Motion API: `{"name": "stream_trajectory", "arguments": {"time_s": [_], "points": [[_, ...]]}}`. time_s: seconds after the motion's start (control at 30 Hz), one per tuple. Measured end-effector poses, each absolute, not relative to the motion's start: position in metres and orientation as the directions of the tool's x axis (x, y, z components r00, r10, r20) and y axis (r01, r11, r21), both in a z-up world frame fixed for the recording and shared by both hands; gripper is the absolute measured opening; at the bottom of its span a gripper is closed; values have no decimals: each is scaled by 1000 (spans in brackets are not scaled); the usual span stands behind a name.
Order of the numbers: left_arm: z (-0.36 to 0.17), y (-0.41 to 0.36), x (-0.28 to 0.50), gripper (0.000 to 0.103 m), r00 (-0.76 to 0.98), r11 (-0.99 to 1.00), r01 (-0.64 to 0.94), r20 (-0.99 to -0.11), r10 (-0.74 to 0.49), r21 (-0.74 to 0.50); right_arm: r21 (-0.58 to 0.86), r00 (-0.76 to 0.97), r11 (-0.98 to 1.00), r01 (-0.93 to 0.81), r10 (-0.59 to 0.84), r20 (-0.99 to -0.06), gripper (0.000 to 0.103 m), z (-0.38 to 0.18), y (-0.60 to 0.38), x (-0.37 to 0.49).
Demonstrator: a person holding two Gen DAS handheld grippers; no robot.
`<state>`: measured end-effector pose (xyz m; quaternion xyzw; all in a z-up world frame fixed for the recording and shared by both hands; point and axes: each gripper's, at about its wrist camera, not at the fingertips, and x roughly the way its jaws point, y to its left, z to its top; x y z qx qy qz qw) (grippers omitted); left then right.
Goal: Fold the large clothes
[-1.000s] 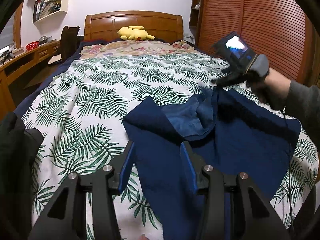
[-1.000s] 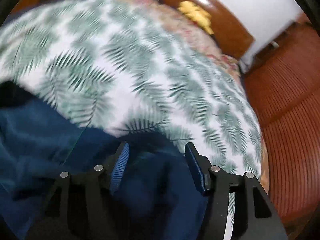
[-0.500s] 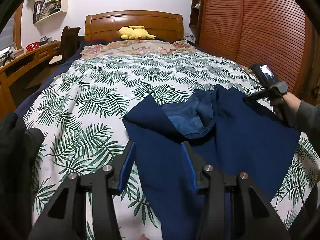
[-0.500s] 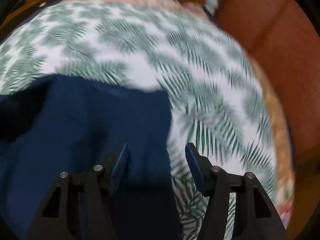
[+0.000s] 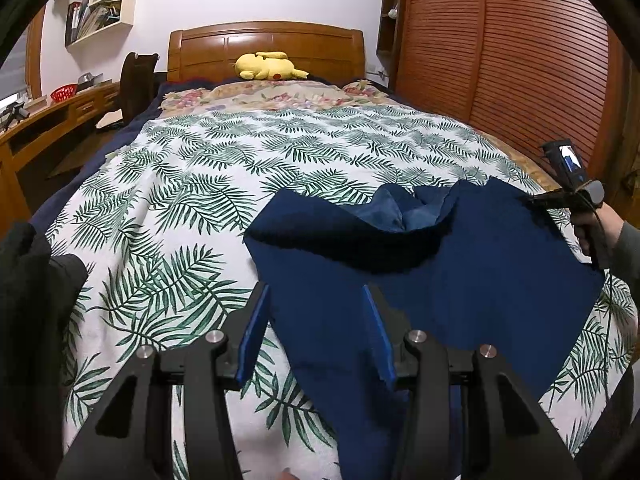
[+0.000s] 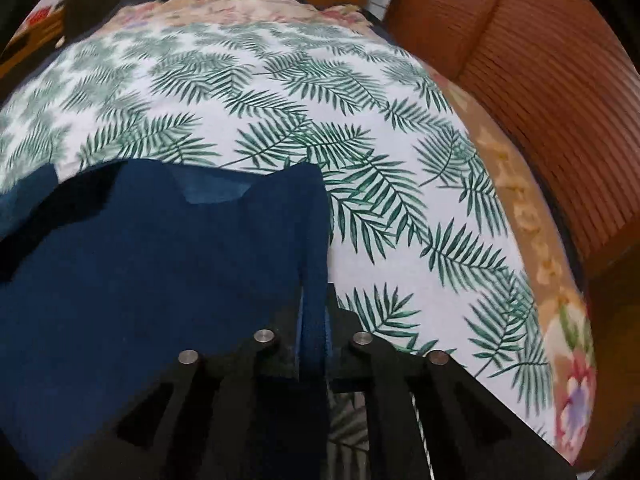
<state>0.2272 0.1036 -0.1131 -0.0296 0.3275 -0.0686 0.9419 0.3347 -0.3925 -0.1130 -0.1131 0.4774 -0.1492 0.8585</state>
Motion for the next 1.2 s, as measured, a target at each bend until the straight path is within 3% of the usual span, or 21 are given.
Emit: {"name": "stream_trajectory", "arguments": {"time_s": [0.1, 0.13, 0.4, 0.63, 0.8, 0.87, 0.9, 0.93, 1.2], "points": [[-112, 109, 225, 46, 779, 990, 98, -611, -141, -103, -291, 549, 945, 149, -324, -771, 41, -101, -377, 328], [-111, 111, 224, 46, 781, 990, 94, -609, -139, -106, -258, 574, 958, 121, -280, -769, 45, -96, -364, 326], [-110, 121, 221, 46, 788, 991, 72, -603, -127, -114, -162, 631, 950, -269, 47, -774, 54, -85, -207, 324], [-109, 131, 218, 46, 791, 990, 60, -599, -124, -126, -77, 510, 850, -521, 238, -827, 55, -110, -102, 321], [-108, 138, 214, 46, 795, 990, 56, -594, -123, -129, -160, 469, 807, -569, 159, -869, 55, -140, -71, 332], [-108, 140, 214, 46, 795, 990, 53, -595, -121, -131, -215, 491, 810, -546, 102, -865, 44, -145, -68, 347], [-109, 142, 213, 46, 795, 990, 50, -595, -119, -132, -216, 489, 806, -551, 101, -866, 18, -147, -69, 353], [-109, 143, 213, 46, 795, 990, 48, -595, -118, -132, -217, 479, 794, -568, 105, -871, 1, -148, -69, 359], [-112, 148, 214, 46, 791, 990, 36, -601, -112, -137, -333, 569, 773, -541, 43, -821, 2, -140, -56, 412]]}}
